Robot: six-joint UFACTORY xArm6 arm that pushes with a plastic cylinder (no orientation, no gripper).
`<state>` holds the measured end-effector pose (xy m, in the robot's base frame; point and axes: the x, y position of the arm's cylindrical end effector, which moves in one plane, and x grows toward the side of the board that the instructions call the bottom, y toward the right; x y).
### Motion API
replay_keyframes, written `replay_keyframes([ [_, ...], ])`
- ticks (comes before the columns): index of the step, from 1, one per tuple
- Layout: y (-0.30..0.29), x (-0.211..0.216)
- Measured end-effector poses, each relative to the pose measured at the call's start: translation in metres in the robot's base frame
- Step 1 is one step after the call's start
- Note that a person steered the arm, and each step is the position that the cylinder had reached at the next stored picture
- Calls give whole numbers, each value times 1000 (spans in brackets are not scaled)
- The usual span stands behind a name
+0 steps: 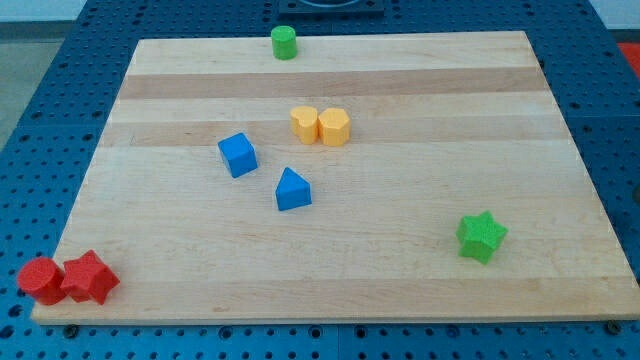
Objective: Slightly push the green star towards the center
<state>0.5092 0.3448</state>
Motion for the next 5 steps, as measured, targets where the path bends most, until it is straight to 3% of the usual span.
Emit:
replay_keyframes([
  [1, 0, 27],
  [2, -9, 80],
  [3, -57, 98],
  [5, -167, 43],
])
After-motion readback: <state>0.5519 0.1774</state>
